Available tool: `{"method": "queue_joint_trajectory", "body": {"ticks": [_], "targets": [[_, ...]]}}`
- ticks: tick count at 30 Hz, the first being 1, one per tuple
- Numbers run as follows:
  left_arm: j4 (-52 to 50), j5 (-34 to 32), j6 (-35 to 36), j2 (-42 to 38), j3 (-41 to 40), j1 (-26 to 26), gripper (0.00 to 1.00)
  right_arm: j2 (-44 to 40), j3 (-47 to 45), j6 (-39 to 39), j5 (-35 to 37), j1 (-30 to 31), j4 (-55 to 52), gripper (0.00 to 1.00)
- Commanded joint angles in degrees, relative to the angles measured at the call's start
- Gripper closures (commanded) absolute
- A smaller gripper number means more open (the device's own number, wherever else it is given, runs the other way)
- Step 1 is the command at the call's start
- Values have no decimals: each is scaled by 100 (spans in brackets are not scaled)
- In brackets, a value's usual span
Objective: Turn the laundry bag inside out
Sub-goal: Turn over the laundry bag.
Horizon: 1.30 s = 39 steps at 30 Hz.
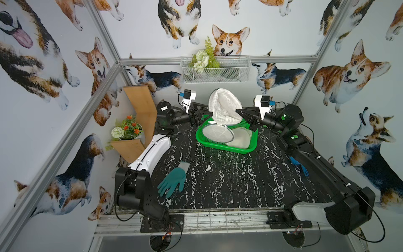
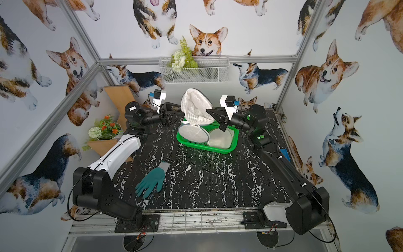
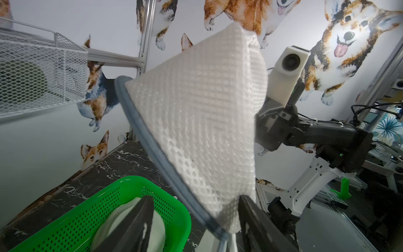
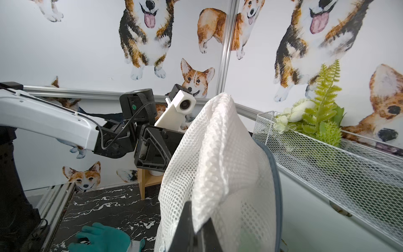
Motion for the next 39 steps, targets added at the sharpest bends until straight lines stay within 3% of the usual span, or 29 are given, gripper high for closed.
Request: {"method": "queue_joint_trajectory", "body": {"ticks": [1, 4, 7, 11, 12, 16, 21, 26, 30, 33, 39], "targets": [[646, 242, -433, 37, -16, -46, 34, 86, 128, 147, -217, -4, 388, 100], [806, 275, -497, 9, -46, -55, 40, 152, 165, 144, -266, -4, 414, 100], [882, 340, -504, -22, -55, -55, 55, 172, 174, 113, -266, -4, 410, 100], [1005, 300, -454, -9, -47, -47, 97, 151, 148, 85, -245, -4, 379, 100], [1034, 271, -442, 5, -38, -31, 100, 123, 120, 68, -233, -16, 339, 100], [932, -253, -194, -38, -109, 136, 100, -56, -20, 24, -118, -91, 193, 100], [-696, -1957, 1084, -208, 76, 374, 100, -225, 48, -427, -205, -109, -748, 100], [-1350, -2552, 1317, 118, 546, 417, 100, -165, 325, -94, -806, -93, -905, 100], [-1641, -2451, 1547, 474, 684, 353, 100, 34, 637, 705, -1065, -24, -160, 100], [-1684, -2115, 1724, 684, 652, 209, 100, 191, 877, 820, -899, 119, 144, 100], [-497, -1657, 1406, 680, 5, -192, 100, 542, 1060, 806, -84, 500, 774, 100]]}}
